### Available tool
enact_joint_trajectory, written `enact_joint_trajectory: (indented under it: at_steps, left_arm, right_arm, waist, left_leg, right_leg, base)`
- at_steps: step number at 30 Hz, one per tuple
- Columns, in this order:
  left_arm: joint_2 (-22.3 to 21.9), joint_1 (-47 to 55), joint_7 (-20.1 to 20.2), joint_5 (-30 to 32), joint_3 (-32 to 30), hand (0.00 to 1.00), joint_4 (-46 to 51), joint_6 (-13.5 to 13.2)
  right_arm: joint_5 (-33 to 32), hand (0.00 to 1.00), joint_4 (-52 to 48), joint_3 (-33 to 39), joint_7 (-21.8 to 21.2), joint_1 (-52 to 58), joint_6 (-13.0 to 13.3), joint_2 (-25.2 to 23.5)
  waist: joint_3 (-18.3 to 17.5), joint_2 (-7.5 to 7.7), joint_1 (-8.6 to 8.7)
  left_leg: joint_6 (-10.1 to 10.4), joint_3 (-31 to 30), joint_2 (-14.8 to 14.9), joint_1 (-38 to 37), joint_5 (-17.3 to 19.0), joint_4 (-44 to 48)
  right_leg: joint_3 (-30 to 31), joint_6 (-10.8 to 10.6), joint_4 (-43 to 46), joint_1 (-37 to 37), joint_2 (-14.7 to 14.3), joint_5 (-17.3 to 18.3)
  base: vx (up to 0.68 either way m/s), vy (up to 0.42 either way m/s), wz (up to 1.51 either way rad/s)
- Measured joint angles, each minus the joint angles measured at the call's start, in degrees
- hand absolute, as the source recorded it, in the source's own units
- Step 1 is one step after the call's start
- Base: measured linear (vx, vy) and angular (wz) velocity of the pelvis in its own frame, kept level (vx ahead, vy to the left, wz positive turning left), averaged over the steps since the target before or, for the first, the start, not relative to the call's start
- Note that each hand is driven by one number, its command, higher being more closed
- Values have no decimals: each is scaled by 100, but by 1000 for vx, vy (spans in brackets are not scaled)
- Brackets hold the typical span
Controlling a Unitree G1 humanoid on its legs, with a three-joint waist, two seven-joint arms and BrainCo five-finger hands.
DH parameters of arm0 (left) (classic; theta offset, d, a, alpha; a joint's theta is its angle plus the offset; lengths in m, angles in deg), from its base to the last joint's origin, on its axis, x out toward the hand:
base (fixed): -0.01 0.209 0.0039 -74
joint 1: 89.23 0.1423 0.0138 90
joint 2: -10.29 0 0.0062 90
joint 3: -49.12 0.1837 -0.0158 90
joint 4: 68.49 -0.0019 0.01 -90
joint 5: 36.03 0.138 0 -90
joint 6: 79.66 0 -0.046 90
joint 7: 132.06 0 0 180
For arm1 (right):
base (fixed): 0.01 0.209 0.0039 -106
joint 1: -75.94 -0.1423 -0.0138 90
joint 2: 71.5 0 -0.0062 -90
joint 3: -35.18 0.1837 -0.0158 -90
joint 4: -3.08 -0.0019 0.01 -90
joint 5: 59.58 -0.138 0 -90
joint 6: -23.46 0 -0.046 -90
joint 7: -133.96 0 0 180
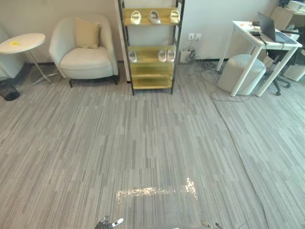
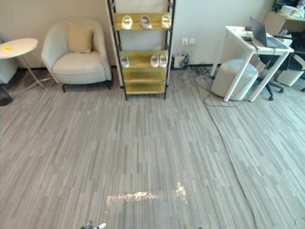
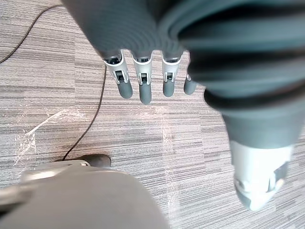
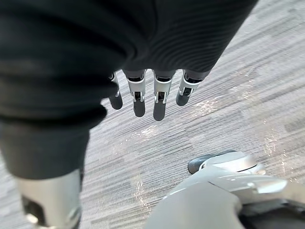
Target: Organize the slippers on the shoe rack
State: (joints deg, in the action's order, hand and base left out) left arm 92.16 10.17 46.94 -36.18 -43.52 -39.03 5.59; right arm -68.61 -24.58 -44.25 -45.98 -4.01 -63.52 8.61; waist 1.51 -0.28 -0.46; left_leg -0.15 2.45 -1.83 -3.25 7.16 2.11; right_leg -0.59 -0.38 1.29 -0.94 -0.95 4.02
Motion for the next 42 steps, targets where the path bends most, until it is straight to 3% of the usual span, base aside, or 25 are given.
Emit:
enact_joint_trajectory:
  at_steps: [16,27,29,31,33,34,35,36,38,40,42]
  left_arm:
    - [5,-353,-3,118,30,0,-199,-115]
    - [26,-437,-47,121,74,0,-196,-106]
    - [17,-548,-109,117,-9,0,-189,-106]
    - [-26,-531,-111,106,-198,0,-20,-103]
    - [-47,-555,-121,87,-387,0,259,-99]
    - [-138,-566,-124,78,-541,0,391,-102]
    - [-249,-555,-131,30,-698,0,499,-104]
    - [-311,-538,-141,-10,-751,0,539,-113]
    - [-405,-591,-158,-16,-756,0,612,-118]
    - [-501,-629,-157,-27,-750,0,644,-126]
    - [-647,-637,-160,-17,-740,0,637,-141]
  right_arm:
    - [227,0,144,28,-17,-602,86,-108]
    - [225,0,136,-52,-70,-722,93,-220]
    - [225,0,121,-50,-70,-781,100,-225]
    - [218,0,-26,-27,-62,-753,105,-285]
    - [218,0,-115,-7,-53,-750,112,-370]
    - [212,0,-147,-8,-48,-719,110,-376]
    - [210,0,-276,-15,-23,-684,104,-376]
    - [206,0,-319,-9,5,-666,107,-376]
    - [208,0,-316,-5,13,-685,103,-367]
    - [208,0,-313,-5,13,-709,101,-374]
    - [210,0,-314,-3,18,-736,101,-339]
  waist:
    - [200,25,-22]
    - [322,53,-28]
    - [490,68,-37]
    - [547,78,-66]
    - [694,197,-116]
    - [724,179,-149]
    - [749,169,-238]
    - [772,123,-255]
    - [763,122,-272]
    - [763,135,-300]
    - [690,34,-327]
  left_leg:
    - [42,-126,12,-83,-288,-335]
    - [91,-129,44,-68,-275,-306]
    - [122,-129,74,136,23,244]
    - [314,-25,176,560,430,1256]
    - [355,247,228,1143,432,2645]
    - [387,344,315,1449,370,3334]
    - [273,443,447,1792,337,4051]
    - [230,575,592,1940,494,4335]
    - [266,704,726,2201,653,4123]
    - [281,797,698,2322,584,3231]
    - [335,671,623,2263,165,1875]
  right_leg:
    - [-190,50,-544,-229,-21,-342]
    - [-225,68,-401,-208,-41,-241]
    - [-262,98,-53,-123,-44,-22]
    - [-251,168,361,63,-78,322]
    - [-210,228,642,98,-15,530]
    - [-203,269,739,73,-16,583]
    - [-194,298,826,-8,-14,683]
    - [-171,307,851,-105,-10,753]
    - [-128,247,844,-170,101,847]
    - [-61,125,818,-186,278,953]
    - [89,-100,770,-214,391,1127]
  base:
    - [-2,-9,4]
    - [-1,-1,1]
    - [-16,-6,8]
    - [-5,-5,3]
    - [-30,-44,-3]
    - [33,-29,-16]
    - [135,17,-13]
    - [163,55,-7]
    - [193,101,-5]
    - [241,167,-12]
    - [335,266,-31]
